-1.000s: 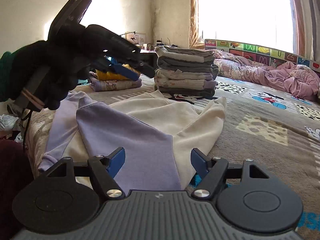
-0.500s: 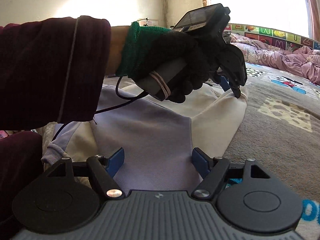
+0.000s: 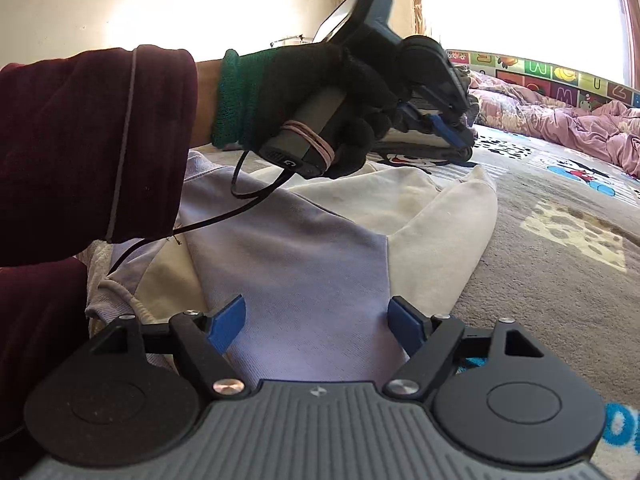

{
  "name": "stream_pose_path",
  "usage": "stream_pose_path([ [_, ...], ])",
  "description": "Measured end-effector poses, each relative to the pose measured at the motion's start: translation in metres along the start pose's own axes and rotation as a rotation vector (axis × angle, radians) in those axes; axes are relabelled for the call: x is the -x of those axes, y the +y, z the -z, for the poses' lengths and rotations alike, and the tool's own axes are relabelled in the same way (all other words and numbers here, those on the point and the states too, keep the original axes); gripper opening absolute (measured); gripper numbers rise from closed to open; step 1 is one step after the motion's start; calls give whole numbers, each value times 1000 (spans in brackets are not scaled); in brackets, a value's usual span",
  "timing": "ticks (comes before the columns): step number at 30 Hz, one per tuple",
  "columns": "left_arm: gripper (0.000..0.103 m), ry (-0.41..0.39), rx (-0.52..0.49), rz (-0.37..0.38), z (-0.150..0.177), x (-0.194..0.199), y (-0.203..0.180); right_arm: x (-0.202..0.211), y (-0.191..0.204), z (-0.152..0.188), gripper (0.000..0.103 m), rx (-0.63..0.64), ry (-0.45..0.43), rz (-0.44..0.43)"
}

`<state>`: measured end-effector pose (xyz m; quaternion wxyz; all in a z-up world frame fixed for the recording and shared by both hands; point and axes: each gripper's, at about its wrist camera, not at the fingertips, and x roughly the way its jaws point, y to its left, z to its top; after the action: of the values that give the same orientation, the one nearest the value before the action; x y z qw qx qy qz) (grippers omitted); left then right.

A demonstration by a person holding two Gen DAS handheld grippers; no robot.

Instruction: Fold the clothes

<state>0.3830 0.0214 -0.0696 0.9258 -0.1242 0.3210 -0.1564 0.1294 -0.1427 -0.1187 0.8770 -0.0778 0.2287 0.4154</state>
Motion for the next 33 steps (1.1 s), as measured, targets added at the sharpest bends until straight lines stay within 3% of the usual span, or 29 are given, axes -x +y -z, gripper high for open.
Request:
stream_pose_path([
  [4,10,134,-14,-150,9,-57,18,-2,3,1,78,17,14,-14],
  [6,10,103,118,-77,-2,-46,29,-3,4,1,78,20,25,-19],
  [8,19,39,81,-34,-5,-35,23,-3,5,1,78,21,28,-24],
  [9,23,35,65,-32,-4,-36,21,-4,4,1,79,22,31,-26],
  [10,30,89,55,-67,-1,-48,22,-4,4,2,79,21,31,-29],
  [11,30,125,34,-97,2,-58,21,-4,3,2,79,18,30,-31],
  [13,31,114,-42,-126,2,-60,12,-3,3,2,79,14,27,-34],
  [15,32,59,-57,-133,-4,-35,0,0,2,1,79,12,22,-36],
  [17,41,2,-53,-142,-5,-3,-5,1,3,2,79,14,14,-42],
  [21,42,-95,-15,-168,9,75,-1,15,-6,-1,78,-36,-45,-39],
  [25,53,-151,69,-225,49,160,24,39,-12,0,78,-70,-69,-25],
  [28,53,-176,162,-271,86,213,47,56,-10,3,78,-69,-56,-20],
  [33,54,-212,382,-307,145,268,91,69,15,8,78,-20,-31,-23],
])
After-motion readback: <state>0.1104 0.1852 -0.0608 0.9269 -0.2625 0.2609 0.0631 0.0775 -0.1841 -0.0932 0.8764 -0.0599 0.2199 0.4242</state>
